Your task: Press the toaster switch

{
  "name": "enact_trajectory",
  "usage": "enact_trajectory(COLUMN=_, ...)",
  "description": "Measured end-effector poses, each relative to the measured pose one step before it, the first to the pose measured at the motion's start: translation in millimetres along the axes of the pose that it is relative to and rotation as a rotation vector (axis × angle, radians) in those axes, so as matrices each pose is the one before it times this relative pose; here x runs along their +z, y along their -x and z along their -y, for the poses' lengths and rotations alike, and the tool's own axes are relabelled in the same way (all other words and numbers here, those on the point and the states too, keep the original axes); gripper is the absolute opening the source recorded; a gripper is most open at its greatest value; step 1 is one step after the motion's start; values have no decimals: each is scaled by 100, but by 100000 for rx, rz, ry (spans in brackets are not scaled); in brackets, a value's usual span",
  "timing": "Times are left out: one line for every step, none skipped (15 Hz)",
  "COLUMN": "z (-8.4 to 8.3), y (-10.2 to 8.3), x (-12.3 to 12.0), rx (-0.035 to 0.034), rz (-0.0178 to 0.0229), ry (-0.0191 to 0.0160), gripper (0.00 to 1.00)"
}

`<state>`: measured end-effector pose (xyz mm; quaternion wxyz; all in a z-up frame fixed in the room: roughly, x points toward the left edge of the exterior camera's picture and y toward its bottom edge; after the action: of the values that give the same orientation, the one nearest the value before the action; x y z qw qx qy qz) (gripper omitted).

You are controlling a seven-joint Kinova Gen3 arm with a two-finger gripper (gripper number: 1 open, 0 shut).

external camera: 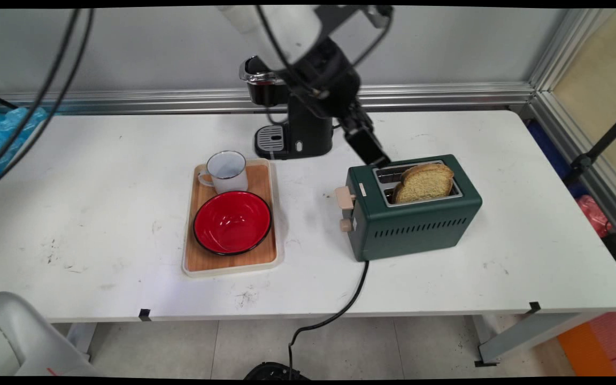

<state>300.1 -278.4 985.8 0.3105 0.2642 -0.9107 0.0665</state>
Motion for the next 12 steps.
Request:
enact_trajectory(z=24, y=302, x=-524, rx=76, rz=1, ry=-106, gripper=100)
enact_trajectory(z=34, y=527, x=-865, rx=138, rz=122, ry=-208, gripper=100)
enact_trajectory(z=22, y=426, x=-635, rx=111, rz=161, ry=-181, gripper=100)
enact_trajectory(z=12, y=532, x=-775, rx=159, rz=226, ry=-291, gripper=100)
enact_trajectory(z=2, y=393, x=-502, rx=117, rz=234, ry=-220, gripper=100)
enact_trajectory(z=-1, y=371, x=-389, rx=4, rz=280, ry=-275, gripper=100)
enact_trajectory(z=2, y=230, x=-214, rx=-40, rz=229, ry=-202, gripper=100)
enact_trajectory(z=-30, y=310, x=-215, rx=-5, rz=302, ry=-186, gripper=100)
enact_trajectory(z=-51, y=332, x=-121, rx=39, rz=405, ry=-151, gripper=100)
enact_trajectory(z=-73, y=292, x=49, rx=93, rz=388, ry=-113, gripper=100)
enact_trajectory(z=-54, y=242, x=184, rx=-29, rz=319, ry=-145, gripper=100)
enact_trajectory(z=-36, y=166, x=178, rx=-36, rz=344, ry=-84, gripper=100)
